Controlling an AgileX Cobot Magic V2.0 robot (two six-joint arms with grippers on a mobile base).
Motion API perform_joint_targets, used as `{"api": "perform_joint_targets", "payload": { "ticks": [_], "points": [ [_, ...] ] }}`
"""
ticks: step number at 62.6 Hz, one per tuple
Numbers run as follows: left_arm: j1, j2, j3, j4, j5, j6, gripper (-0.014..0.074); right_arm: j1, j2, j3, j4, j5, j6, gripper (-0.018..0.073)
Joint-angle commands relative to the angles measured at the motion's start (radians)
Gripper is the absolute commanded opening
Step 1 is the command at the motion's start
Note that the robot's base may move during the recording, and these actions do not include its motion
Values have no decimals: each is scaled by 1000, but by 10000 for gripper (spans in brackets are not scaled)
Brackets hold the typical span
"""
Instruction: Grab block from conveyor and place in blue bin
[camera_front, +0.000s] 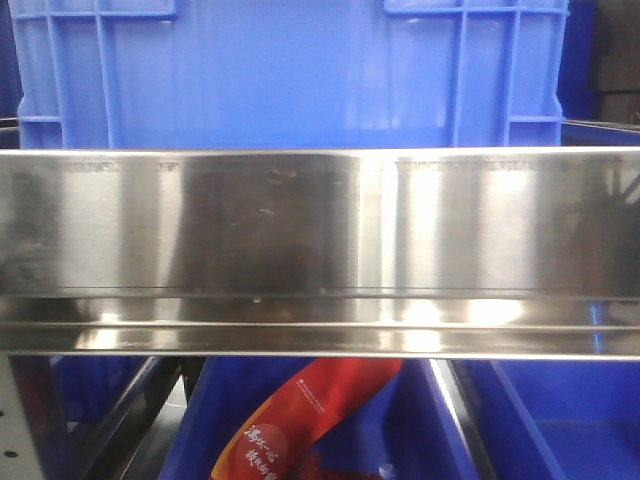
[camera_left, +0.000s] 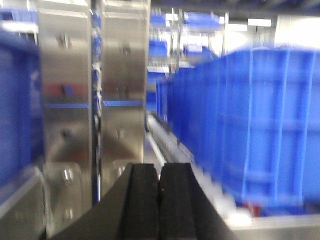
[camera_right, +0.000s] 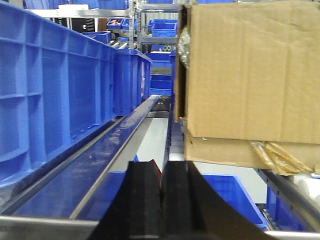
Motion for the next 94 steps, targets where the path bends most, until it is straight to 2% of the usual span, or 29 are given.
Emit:
{"api": "perform_joint_targets", "payload": {
  "ticks": [1, 10, 20, 30, 48, 55, 64, 94],
  "points": [
    [2, -5, 26, 19, -18, -11, -111, -5, -4, 0, -7, -24, 2, -162],
    [18, -5, 26, 29, -11, -11, -111, -5, -4, 0, -7, -24, 2, -162],
    [77, -5, 26, 44, -16, -11, -111, -5, -4, 0, -7, -24, 2, -162],
    [104, -5, 26, 44, -16, -11, -111, -5, -4, 0, -7, -24, 2, -162],
    [106, -5, 26, 44, -9, -11, -111, -5, -4, 0, -7, -24, 2, -162],
    [106, -5, 26, 73, 29, -11, -111, -5, -4, 0, -7, -24, 2, -162],
    [106, -5, 26, 79, -5, -11, -111, -5, -4, 0, -7, -24, 2, -162],
    [106, -5, 26, 79, -5, -11, -111, -5, -4, 0, -7, -24, 2, -162]
  ]
}}
